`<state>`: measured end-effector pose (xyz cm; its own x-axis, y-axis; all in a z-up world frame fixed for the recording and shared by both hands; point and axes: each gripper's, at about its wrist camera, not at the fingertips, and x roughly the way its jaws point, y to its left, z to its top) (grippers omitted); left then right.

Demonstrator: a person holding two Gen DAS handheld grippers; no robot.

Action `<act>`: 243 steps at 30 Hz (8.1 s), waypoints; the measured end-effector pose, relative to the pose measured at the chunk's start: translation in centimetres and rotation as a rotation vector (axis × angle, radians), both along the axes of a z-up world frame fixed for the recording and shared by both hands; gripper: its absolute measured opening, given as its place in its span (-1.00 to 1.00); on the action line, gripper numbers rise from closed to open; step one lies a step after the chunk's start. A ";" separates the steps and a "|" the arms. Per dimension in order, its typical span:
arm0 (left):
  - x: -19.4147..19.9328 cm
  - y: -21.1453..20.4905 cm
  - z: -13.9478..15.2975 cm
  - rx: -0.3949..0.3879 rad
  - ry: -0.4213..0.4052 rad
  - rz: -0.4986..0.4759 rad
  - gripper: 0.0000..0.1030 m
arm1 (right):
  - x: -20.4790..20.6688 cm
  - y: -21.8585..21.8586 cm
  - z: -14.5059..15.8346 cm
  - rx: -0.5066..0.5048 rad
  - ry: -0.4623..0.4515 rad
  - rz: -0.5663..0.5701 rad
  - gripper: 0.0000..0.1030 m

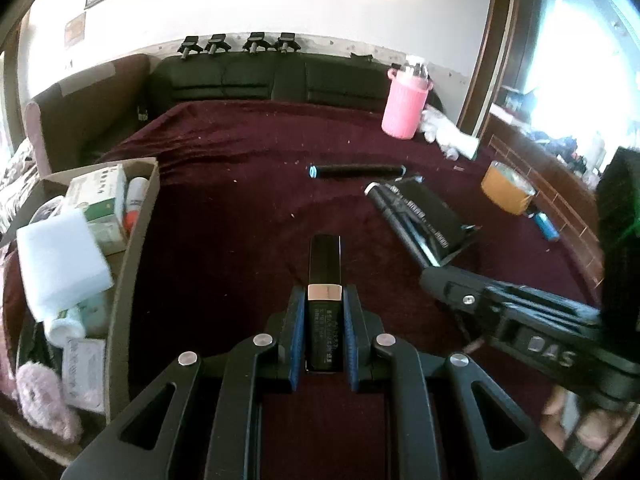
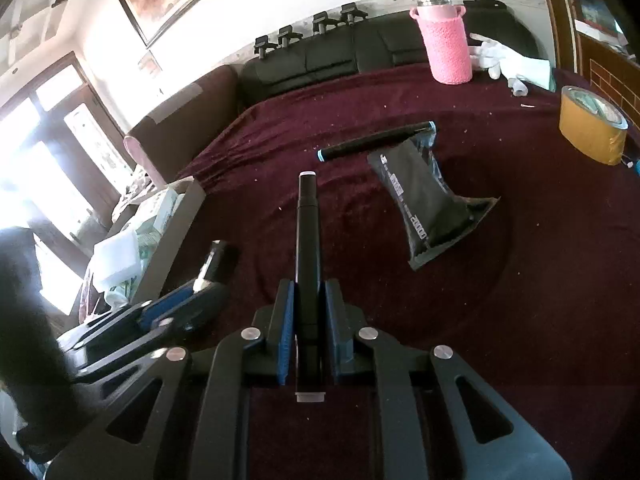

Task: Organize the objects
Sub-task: 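Carry both markers into the cardboard box and open both tools, then grasp the black packet with the right tool while the left tool grasps a blue-capped marker, then carry the packet and marker into the cardboard box and open both tools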

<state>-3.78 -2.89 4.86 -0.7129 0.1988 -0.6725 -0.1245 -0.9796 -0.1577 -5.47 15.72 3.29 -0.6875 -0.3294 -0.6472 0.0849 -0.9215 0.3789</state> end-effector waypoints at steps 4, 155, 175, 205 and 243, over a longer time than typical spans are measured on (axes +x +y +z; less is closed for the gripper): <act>1.4 -1.3 2.1 0.024 0.035 0.016 -0.72 | 0.4 -0.6 0.8 -0.010 0.022 0.018 -0.75; -21.2 10.4 -3.6 -0.197 -0.249 -0.251 -0.77 | 1.4 13.6 -0.2 -0.237 0.020 -0.191 -0.53; 2.1 3.1 0.7 -0.068 -0.071 -0.106 -0.78 | 1.2 8.9 -0.1 -0.087 0.015 -0.081 -0.54; 10.3 -14.2 5.8 0.077 0.188 0.176 -0.77 | 5.0 -7.6 3.7 -0.020 0.058 0.196 -0.52; -3.9 -28.4 1.3 0.168 -0.057 0.306 -0.77 | -4.3 -25.6 3.1 0.062 -0.032 0.359 -0.51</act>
